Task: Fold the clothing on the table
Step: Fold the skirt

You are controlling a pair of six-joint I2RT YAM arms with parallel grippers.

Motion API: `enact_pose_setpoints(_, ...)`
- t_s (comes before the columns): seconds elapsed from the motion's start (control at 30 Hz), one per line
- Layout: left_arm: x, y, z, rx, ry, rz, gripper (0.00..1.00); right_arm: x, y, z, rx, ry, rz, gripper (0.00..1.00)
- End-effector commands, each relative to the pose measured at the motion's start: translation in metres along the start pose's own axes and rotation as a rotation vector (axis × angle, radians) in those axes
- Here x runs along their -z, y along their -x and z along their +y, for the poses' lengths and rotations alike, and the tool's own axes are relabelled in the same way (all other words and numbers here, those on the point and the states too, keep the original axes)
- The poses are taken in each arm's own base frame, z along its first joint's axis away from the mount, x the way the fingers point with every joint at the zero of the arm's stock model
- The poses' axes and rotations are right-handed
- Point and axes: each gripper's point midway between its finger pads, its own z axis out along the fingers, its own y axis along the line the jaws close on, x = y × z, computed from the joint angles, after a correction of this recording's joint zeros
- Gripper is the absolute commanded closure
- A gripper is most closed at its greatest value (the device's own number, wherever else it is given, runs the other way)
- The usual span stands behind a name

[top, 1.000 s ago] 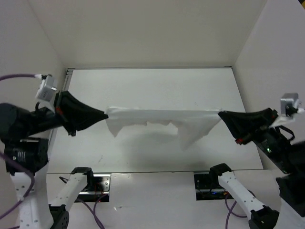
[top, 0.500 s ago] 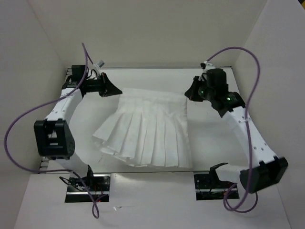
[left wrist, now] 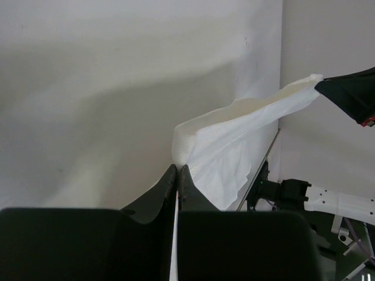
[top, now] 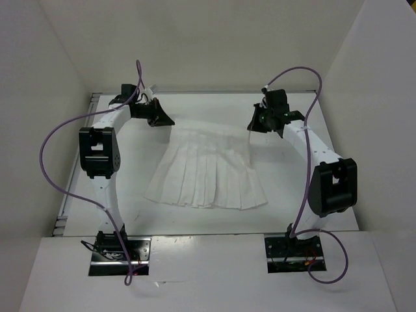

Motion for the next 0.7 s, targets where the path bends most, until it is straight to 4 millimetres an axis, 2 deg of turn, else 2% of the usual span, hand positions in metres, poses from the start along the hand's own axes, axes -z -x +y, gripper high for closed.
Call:
enact_pose_setpoints(0.0,0.017,0.042,0.007,-0.094,0.037,-0.098,1.0,0.025,0.076,-0.025,0.051,-0.142,-0.242,1.0)
enact_pose_setpoints(0.03,0.021,0.056,-0.004,-0.121,0.02,-0.121,1.0,0.023,0.088,-0.025,0.05,-0.154,-0.264,1.0)
enact_pose_setpoints(0.07,0.021,0.061,-0.006,-0.125,0.019,-0.124,1.0,0.022,0.093,-0.026,0.058,-0.168,-0.265,1.0)
enact_pose_setpoints(0.1,0.018,0.063,-0.003,-0.11,0.011,-0.117,1.0,0.027,0.111,-0.021,0.058,-0.166,-0.299,1.0)
enact_pose_setpoints(0.17,0.021,0.073,-0.01,-0.123,0.009,-0.125,1.0,0.013,0.111,-0.022,0.078,-0.168,-0.265,1.0)
enact_pose_setpoints(0.2,0.019,0.072,-0.008,-0.116,0.002,-0.117,1.0,0.013,0.118,-0.017,0.08,-0.153,-0.268,1.0)
enact_pose_setpoints(0.27,0.021,0.071,-0.011,-0.119,0.001,-0.119,1.0,0.006,0.115,-0.018,0.079,-0.151,-0.24,1.0)
enact_pose_setpoints(0.3,0.019,0.063,-0.006,-0.108,0.006,-0.104,1.0,0.002,0.112,-0.017,0.08,-0.143,-0.228,1.0)
enact_pose_setpoints(0.33,0.019,0.058,-0.005,-0.104,0.007,-0.101,1.0,0.001,0.107,-0.012,0.088,-0.137,-0.211,1.0)
enact_pose_setpoints(0.37,0.025,0.055,-0.014,-0.118,0.004,-0.11,1.0,0.006,0.103,-0.004,0.098,-0.128,-0.204,1.0)
enact_pose_setpoints(0.4,0.027,0.049,-0.015,-0.116,0.005,-0.109,1.0,0.004,0.091,-0.004,0.102,-0.13,-0.174,1.0)
enact_pose_setpoints(0.43,0.023,0.03,-0.004,-0.077,0.009,-0.091,1.0,0.006,0.084,-0.004,0.107,-0.14,-0.161,1.0)
enact_pose_setpoints(0.47,0.031,0.025,-0.016,-0.097,0.006,-0.104,1.0,0.011,0.069,-0.005,0.114,-0.153,-0.132,1.0)
enact_pose_setpoints(0.53,0.034,-0.002,-0.019,-0.067,0.028,-0.08,1.0,0.015,0.055,-0.015,0.112,-0.193,-0.099,1.0)
enact_pose_setpoints(0.57,0.032,-0.013,-0.021,-0.069,0.036,-0.067,1.0,0.018,0.038,-0.016,0.104,-0.207,-0.06,1.0)
enact_pose_setpoints(0.63,0.031,-0.031,-0.024,-0.064,0.045,-0.05,1.0,0.018,0.022,-0.024,0.092,-0.232,-0.016,1.0)
enact_pose_setpoints(0.67,0.031,-0.046,-0.024,-0.049,0.059,-0.034,1.0,0.02,0.01,-0.024,0.086,-0.234,0.008,1.0)
